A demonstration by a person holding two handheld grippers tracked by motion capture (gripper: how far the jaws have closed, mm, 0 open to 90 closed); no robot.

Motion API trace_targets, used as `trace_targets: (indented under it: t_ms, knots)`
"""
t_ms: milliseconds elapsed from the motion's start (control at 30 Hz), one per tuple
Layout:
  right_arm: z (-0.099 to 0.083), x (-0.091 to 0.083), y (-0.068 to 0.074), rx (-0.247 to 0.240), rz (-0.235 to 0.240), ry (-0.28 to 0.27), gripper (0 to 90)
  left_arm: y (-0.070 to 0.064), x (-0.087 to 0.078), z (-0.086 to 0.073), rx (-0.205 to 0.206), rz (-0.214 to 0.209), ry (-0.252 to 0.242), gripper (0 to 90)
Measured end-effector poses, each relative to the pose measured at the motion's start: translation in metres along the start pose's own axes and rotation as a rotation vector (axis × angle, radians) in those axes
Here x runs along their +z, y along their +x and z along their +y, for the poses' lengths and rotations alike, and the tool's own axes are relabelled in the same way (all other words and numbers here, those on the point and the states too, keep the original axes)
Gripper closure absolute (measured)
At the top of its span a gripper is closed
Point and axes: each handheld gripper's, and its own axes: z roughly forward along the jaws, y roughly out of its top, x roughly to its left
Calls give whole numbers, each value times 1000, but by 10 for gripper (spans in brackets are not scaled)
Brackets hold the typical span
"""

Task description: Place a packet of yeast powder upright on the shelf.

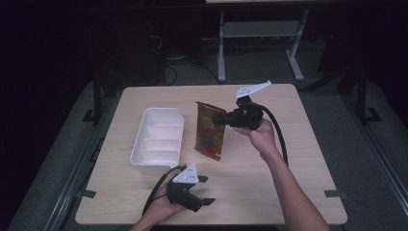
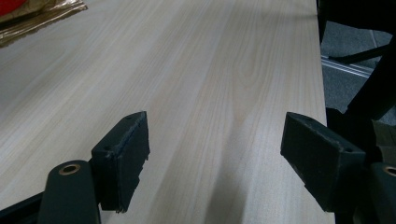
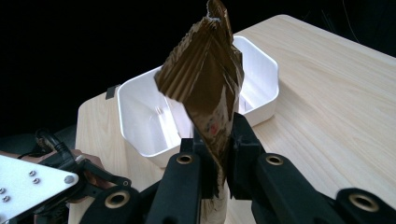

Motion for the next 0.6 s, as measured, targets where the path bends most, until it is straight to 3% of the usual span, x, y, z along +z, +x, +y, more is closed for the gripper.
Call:
trace_targets:
  t_ms: [600]
  knots:
    - [26,22,6,-34,9,6,833,0,-3,0,-1,2,-16,231]
